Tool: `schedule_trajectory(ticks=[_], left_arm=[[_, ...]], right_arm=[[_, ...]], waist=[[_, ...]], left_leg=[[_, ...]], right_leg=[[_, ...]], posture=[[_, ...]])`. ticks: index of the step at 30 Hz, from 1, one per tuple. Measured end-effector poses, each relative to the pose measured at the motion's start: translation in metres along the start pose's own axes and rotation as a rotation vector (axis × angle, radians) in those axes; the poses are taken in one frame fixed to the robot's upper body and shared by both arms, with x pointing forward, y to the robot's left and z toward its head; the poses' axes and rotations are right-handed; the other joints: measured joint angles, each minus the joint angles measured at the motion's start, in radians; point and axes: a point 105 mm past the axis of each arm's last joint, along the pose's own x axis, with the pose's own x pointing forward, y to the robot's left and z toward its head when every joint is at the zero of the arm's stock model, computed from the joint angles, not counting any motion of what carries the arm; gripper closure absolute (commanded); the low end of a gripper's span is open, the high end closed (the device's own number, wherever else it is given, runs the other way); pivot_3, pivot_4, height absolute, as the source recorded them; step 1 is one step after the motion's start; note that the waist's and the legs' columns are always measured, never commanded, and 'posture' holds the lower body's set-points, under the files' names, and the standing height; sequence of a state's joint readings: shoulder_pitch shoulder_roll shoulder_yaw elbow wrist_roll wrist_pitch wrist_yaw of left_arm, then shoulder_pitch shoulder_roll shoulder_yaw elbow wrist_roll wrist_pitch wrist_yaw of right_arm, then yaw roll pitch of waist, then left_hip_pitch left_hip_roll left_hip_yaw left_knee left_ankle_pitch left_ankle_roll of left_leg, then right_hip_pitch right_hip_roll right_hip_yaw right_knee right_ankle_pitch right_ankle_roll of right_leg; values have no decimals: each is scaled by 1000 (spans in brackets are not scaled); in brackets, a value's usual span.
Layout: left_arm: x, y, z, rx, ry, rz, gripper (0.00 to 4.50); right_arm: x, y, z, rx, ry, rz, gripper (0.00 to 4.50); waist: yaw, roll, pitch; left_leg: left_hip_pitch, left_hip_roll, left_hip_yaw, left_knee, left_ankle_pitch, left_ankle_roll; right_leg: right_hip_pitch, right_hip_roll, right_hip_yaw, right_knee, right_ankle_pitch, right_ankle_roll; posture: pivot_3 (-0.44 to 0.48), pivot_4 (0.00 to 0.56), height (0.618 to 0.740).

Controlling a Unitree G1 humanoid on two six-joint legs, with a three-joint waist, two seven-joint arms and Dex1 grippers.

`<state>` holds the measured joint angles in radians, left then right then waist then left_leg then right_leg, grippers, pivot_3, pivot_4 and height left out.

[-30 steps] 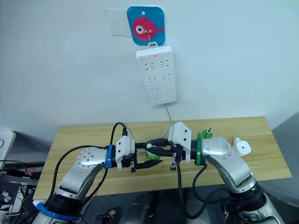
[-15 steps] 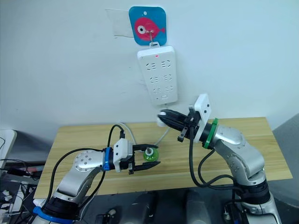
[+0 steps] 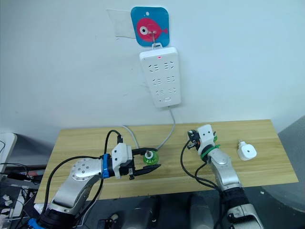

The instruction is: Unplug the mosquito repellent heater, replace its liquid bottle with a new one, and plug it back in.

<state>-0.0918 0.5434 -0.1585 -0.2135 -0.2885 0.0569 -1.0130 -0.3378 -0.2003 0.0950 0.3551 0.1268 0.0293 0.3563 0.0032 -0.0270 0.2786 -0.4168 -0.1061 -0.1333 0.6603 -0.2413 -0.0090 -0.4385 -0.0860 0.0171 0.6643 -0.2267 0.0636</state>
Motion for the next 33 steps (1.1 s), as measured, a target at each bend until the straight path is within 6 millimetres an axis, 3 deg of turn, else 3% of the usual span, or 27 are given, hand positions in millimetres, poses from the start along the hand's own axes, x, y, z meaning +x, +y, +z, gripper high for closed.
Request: schedule_trajectory(ticks=[4,10,18,21,22,23,25,28,33], left_arm=[[0,-2,2,7,-2,-3,2245],[-1,-2,3,9,1,-5,2245],[1,1,6,18,-2,-8,2245],[2,2,8,24,-7,-10,2245],[1,2,7,22,-4,-9,2245],[1,2,7,21,-3,-9,2245],[1,2,6,19,1,-10,2245],[0,1,6,24,-1,-16,2245],[0,3,4,26,-4,-21,2245]], right_arm=[[-2,-11,-21,0,37,-67,4225],[-2,-22,-21,-26,18,-118,4225],[-5,-22,-23,-21,17,-122,1467],[-20,-23,-16,-76,-2,-78,333],[-27,-22,-10,-110,-11,-46,55],[-34,-21,-4,-134,-16,-7,55],[-46,-10,13,-142,-28,113,55],[-65,24,43,-105,-37,405,55],[-82,79,67,-59,-43,773,55]], waist=[[4,0,0],[3,0,0],[3,0,0],[4,1,0],[5,1,0],[6,1,0],[4,1,0],[0,1,0],[2,1,0]], left_leg=[[0,0,0,0,0,0],[0,0,0,0,0,0],[0,0,0,0,0,0],[0,0,0,0,0,0],[0,0,0,0,0,0],[0,0,0,0,0,0],[0,0,0,0,-2,4],[0,2,-1,0,-3,4],[0,2,-1,0,-3,4]], right_leg=[[0,0,0,0,0,0],[0,0,0,0,0,0],[0,0,0,0,0,0],[0,0,1,0,0,0],[0,0,0,0,0,0],[0,0,0,0,0,0],[0,0,1,-1,0,0],[1,1,-1,-1,0,0],[2,0,-1,-2,0,0]], posture=[[156,269,740],[144,270,740],[128,268,740],[129,266,740],[126,267,740],[121,268,740],[113,263,740],[106,259,740],[105,256,740]])
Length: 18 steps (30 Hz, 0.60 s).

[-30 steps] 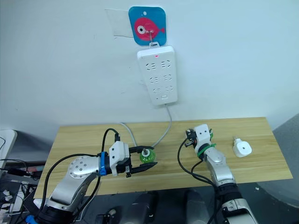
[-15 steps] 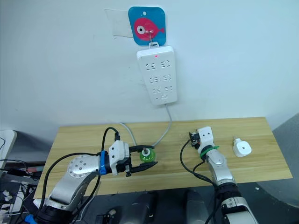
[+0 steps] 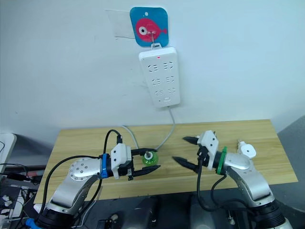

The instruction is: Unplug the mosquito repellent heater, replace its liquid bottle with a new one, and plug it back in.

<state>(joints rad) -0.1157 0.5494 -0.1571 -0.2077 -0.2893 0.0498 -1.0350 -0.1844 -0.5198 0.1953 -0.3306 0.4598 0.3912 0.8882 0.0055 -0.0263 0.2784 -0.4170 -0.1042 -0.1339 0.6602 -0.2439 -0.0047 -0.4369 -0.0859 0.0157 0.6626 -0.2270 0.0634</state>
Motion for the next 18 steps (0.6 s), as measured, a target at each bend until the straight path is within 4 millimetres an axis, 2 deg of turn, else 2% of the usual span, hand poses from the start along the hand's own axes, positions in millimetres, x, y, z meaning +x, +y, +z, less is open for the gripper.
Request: schedule_trajectory(ticks=[5,8,11,18], left_arm=[[1,3,2,9,-5,0,2245],[1,3,2,8,-4,-1,2245],[1,3,1,7,-4,-2,2245],[1,2,0,2,0,-4,2245]], right_arm=[[23,18,22,-20,-59,120,55],[32,20,24,-23,-70,127,609],[36,18,22,-27,-59,120,1635],[43,23,17,-84,-40,131,1635]], waist=[[6,0,0],[12,0,0],[16,0,0],[17,0,0]], left_leg=[[0,0,0,0,0,0],[0,0,0,0,0,-1],[0,0,0,0,0,-1],[0,-1,0,0,0,-1]], right_leg=[[0,0,0,0,0,0],[0,0,0,-1,0,0],[0,0,0,-1,0,0],[0,0,0,0,0,0]], posture=[[106,251,740],[106,251,740],[106,251,740],[119,252,740]])
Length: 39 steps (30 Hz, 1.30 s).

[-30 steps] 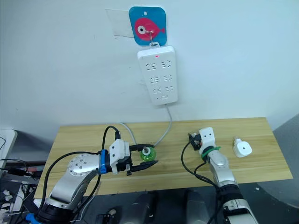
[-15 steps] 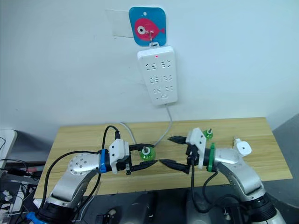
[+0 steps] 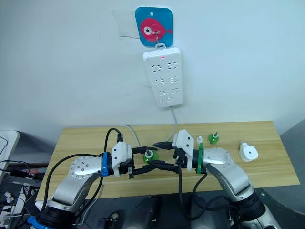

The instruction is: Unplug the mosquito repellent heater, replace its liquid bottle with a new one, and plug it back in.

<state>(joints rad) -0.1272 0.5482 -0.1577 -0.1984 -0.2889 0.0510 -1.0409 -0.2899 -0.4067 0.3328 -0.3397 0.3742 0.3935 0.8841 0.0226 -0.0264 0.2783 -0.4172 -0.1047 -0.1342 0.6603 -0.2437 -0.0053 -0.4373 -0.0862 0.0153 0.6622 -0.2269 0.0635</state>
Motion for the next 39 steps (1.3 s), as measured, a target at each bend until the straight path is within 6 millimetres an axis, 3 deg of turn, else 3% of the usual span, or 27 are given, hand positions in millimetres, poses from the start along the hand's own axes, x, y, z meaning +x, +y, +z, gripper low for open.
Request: schedule_trajectory(ticks=[3,6,10,11,17,24,25,28,33,39], left_arm=[[0,0,0,-1,0,2,2245],[0,0,0,-2,0,3,2245],[0,1,-2,-13,9,8,2245],[0,1,-2,-13,12,11,2245],[0,3,-3,-14,21,15,2245],[2,1,11,-57,-68,11,26],[3,1,14,-56,-80,15,0],[-1,2,18,-88,-117,93,0],[0,1,24,-26,-171,216,0],[17,-2,37,45,-264,310,0]], right_arm=[[3,0,-4,-4,7,1,1635],[5,0,-7,-18,14,3,2160],[7,-1,-4,-82,10,8,3555],[8,-2,-4,-90,11,8,3678],[9,-4,-5,-93,-2,7,3677],[-4,-13,3,52,-68,-79,3677],[-7,-15,5,76,-80,-100,3678],[-19,-25,6,265,-135,-219,3678],[-51,-52,-6,752,-304,-463,3678],[-56,-54,-6,1140,-468,-493,3678]], waist=[[0,0,0],[0,0,0],[0,0,0],[0,0,0],[0,0,0],[0,0,0],[0,0,0],[0,0,0],[0,0,0],[-5,0,0]], left_leg=[[0,0,0,0,0,0],[0,0,0,0,0,0],[0,0,0,0,0,0],[0,0,0,0,0,0],[0,0,0,0,0,0],[0,0,-1,0,0,0],[0,0,-1,0,0,0],[0,0,-1,-1,0,0],[0,1,-1,-1,0,0],[-1,1,0,-1,0,1]], right_leg=[[0,0,0,0,0,0],[0,0,0,0,0,0],[0,0,0,0,0,0],[0,0,0,0,0,0],[0,0,0,0,0,0],[0,0,0,0,0,0],[0,0,0,0,0,0],[0,0,2,0,0,0],[1,0,3,-1,1,-1],[0,0,3,-1,1,-1]], posture=[[123,257,740],[123,260,740],[120,264,740],[120,264,740],[113,265,740],[93,264,740],[82,267,740],[67,268,740],[38,264,740],[21,269,740]])
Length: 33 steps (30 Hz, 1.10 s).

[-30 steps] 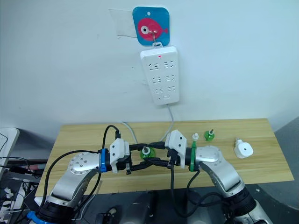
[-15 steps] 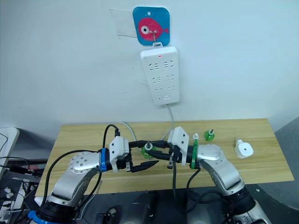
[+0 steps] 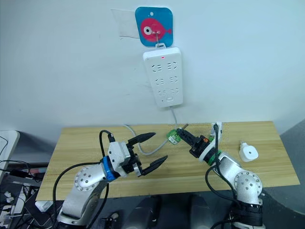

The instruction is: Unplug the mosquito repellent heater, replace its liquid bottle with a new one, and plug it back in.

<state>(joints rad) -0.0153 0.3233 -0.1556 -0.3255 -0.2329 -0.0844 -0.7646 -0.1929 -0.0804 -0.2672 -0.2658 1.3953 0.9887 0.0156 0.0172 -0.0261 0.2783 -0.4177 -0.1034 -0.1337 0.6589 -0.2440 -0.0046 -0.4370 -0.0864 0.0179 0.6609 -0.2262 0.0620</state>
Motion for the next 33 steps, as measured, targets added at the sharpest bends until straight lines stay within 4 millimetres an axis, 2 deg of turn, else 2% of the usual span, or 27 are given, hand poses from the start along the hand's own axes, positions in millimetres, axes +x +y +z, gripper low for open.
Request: schedule_trajectory(ticks=[8,27,33], left_arm=[[16,7,-5,22,-28,71,0],[30,6,-12,-23,-55,79,0],[32,0,-11,-37,-65,48,1892]], right_arm=[[-2,12,-4,136,30,-5,3678],[-7,24,-13,138,80,-2,3678],[-7,25,-13,146,78,-1,3678]], waist=[[-21,1,0],[-29,1,-1],[-30,1,-1]], left_leg=[[0,0,2,0,0,0],[0,1,2,1,0,0],[0,1,3,1,0,1]], right_leg=[[0,0,-2,1,0,0],[0,2,-2,1,0,0],[0,2,-2,1,0,0]], posture=[[9,253,740],[-16,243,740],[-17,242,740]])
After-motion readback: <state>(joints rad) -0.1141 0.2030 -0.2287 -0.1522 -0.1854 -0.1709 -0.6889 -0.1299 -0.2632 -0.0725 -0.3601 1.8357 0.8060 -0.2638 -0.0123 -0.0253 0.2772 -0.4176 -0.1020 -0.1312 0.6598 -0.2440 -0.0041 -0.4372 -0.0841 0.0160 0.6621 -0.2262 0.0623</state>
